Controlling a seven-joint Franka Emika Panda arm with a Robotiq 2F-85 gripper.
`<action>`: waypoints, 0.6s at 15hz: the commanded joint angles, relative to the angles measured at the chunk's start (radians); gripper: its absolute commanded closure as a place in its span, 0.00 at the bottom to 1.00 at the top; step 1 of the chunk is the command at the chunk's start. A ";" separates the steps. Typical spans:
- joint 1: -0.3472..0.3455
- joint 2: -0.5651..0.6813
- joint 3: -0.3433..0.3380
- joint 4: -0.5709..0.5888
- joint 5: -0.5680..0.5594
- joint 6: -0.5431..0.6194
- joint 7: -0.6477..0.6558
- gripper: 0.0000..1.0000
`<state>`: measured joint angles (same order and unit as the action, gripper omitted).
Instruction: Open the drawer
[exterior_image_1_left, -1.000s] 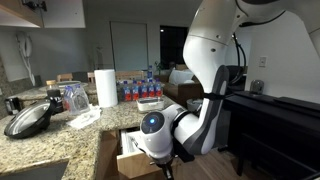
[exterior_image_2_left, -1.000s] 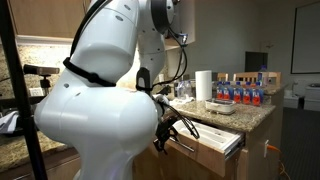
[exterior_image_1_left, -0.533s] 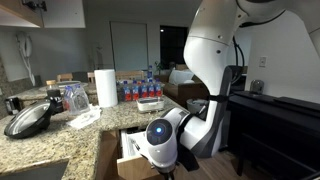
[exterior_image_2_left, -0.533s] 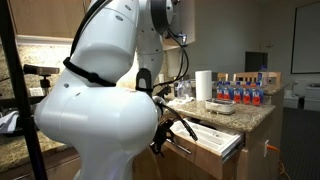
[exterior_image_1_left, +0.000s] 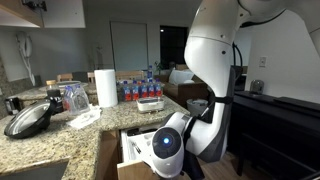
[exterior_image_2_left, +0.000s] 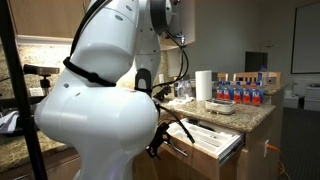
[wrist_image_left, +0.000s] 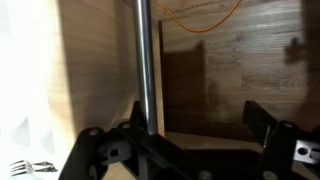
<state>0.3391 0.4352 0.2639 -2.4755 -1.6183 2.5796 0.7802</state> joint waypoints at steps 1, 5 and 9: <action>-0.008 0.066 0.060 -0.022 -0.028 0.040 0.093 0.00; -0.020 0.031 0.076 -0.033 -0.020 0.042 0.112 0.00; -0.009 -0.005 0.097 -0.054 0.016 0.005 0.119 0.00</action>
<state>0.3237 0.4334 0.2995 -2.4870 -1.6239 2.5523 0.8400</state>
